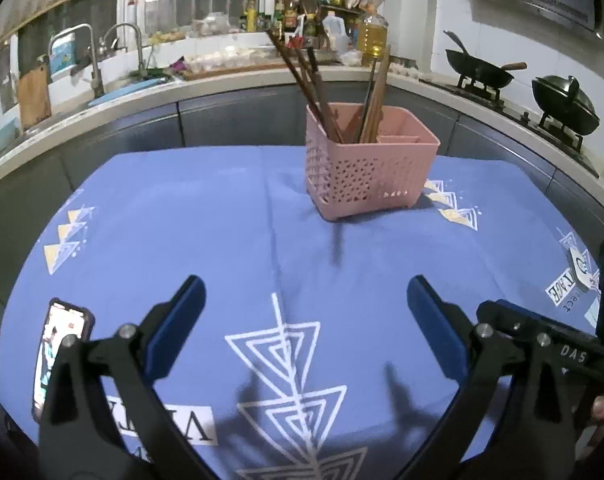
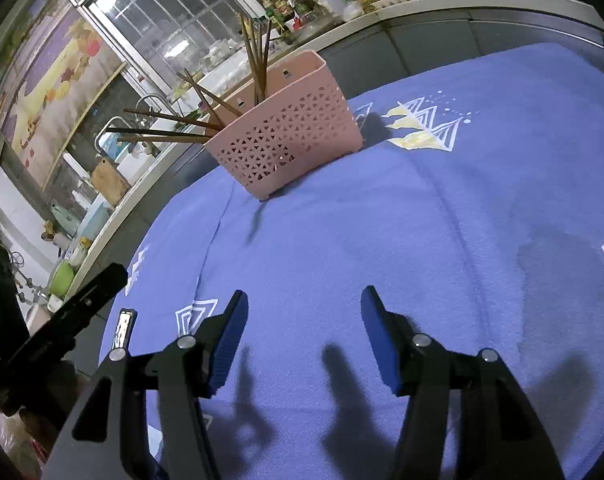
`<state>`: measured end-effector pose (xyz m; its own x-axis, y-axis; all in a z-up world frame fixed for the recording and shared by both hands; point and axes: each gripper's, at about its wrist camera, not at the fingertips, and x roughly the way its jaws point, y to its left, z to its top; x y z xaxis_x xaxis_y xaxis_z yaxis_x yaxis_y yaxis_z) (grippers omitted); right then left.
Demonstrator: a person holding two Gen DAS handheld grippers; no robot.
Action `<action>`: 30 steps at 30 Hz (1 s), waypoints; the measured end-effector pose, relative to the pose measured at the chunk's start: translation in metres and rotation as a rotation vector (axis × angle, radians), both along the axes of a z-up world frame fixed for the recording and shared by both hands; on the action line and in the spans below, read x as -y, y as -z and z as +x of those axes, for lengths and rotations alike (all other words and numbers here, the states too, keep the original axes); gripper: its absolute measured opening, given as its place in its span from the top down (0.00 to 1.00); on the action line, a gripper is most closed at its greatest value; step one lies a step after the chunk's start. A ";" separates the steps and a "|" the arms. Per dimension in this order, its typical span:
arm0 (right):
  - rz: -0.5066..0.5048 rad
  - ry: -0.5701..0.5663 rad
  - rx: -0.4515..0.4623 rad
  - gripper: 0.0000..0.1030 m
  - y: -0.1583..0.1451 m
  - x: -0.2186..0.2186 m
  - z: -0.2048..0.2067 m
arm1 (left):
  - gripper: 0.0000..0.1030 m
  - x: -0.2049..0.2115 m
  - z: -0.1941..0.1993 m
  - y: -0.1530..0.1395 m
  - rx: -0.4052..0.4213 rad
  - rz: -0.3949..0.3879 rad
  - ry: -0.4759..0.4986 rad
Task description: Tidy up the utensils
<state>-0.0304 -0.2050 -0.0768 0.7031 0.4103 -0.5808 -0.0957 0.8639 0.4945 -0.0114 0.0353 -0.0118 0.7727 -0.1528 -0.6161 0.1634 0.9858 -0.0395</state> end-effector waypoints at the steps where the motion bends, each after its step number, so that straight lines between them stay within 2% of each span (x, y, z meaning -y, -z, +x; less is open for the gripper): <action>1: -0.001 0.002 0.003 0.41 0.000 0.000 -0.001 | 0.06 -0.001 0.000 0.000 0.001 0.005 -0.008; 6: -0.022 0.028 0.019 0.33 -0.004 -0.001 -0.003 | 0.06 -0.006 0.000 -0.003 0.007 0.013 -0.037; 11: -0.044 0.022 0.041 0.25 -0.006 -0.007 -0.004 | 0.06 -0.011 0.005 -0.001 -0.024 0.015 -0.077; 19: -0.051 0.000 0.046 0.24 -0.009 -0.012 -0.003 | 0.06 -0.010 0.001 0.001 0.005 0.066 -0.088; 30: -0.074 0.009 0.103 0.24 -0.030 -0.015 -0.010 | 0.06 -0.006 -0.004 -0.006 0.056 0.106 -0.118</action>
<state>-0.0407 -0.1896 -0.0468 0.7641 0.3622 -0.5338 -0.1344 0.8987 0.4174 -0.0150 0.0410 -0.0053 0.8148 0.0050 -0.5797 0.0449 0.9964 0.0716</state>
